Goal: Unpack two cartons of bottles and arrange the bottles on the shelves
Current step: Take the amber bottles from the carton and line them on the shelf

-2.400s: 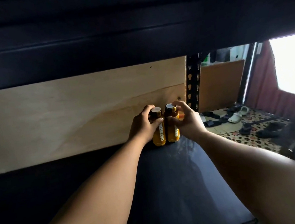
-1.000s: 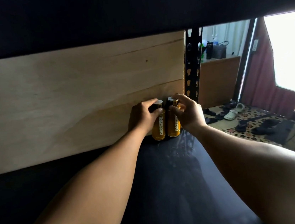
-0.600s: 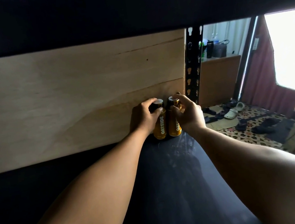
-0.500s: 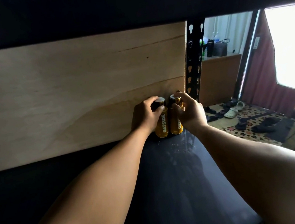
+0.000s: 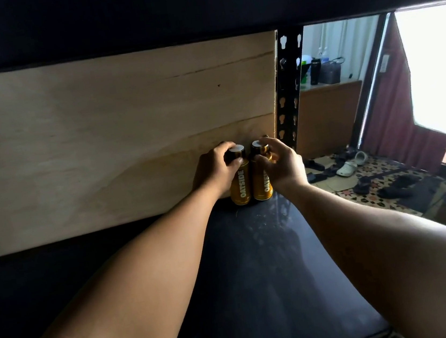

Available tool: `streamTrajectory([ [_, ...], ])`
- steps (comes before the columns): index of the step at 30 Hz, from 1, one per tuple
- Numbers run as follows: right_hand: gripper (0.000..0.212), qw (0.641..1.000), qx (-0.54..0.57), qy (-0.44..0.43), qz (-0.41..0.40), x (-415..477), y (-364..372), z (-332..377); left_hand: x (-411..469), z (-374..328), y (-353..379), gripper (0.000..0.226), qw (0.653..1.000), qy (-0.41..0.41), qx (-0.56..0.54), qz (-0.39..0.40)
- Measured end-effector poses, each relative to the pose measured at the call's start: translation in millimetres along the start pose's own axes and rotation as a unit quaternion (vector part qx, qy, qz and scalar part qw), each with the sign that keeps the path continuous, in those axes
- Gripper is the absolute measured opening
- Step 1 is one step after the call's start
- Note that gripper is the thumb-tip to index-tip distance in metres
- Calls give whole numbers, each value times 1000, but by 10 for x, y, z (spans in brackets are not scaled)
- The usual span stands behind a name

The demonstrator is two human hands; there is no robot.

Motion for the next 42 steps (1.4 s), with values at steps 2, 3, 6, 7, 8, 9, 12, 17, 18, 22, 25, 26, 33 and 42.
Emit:
streamTrajectory([
  [2,43,1000,5,0,5,13,15,12,-10,14,-3,40,1000,1,-4,1],
  [3,43,1000,6,-2,8,19,25,19,-14,29,-5,40,1000,-1,-7,1],
  [6,43,1000,2,-7,11,29,41,35,-7,57,-10,42,1000,-9,-15,-1],
  [7,43,1000,1,-8,10,32,41,35,-5,54,-11,42,1000,-9,-15,-2],
  [8,43,1000,-1,-9,8,36,38,36,-5,44,-14,42,1000,-8,-15,-2],
  [9,43,1000,-5,-10,7,38,37,37,-5,40,-13,42,1000,-7,-15,-2],
  [12,44,1000,-9,-14,9,36,45,48,-11,44,-23,42,1000,1,-15,2],
  [17,47,1000,-8,-7,5,14,31,50,-24,55,-22,41,1000,1,-17,7],
  [18,49,1000,-8,-6,6,7,24,48,-31,51,-21,41,1000,2,-13,8],
  [22,56,1000,4,5,23,-80,-8,40,-72,72,-23,50,999,-18,-26,23],
  [25,61,1000,-10,-4,3,-160,-71,45,-132,83,-97,62,999,-29,-6,24],
  [26,64,1000,-15,-5,-1,-188,-95,51,-166,71,-133,65,999,-31,1,23],
  [33,49,997,-72,-6,35,-648,-305,236,-683,-67,-407,47,995,-73,51,50],
  [42,15,895,-98,32,434,-1730,-505,344,-2013,-334,-992,49,930,-150,81,326],
])
Point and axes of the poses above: each hand's wrist, its own x-axis towards the middle knuckle, its own y-axis out of the palm, z = x × y, the point moved 4 cm from there along x, towards the middle knuckle, and after that the axes turned 9 degrees about -z, right-handed, at the moved point
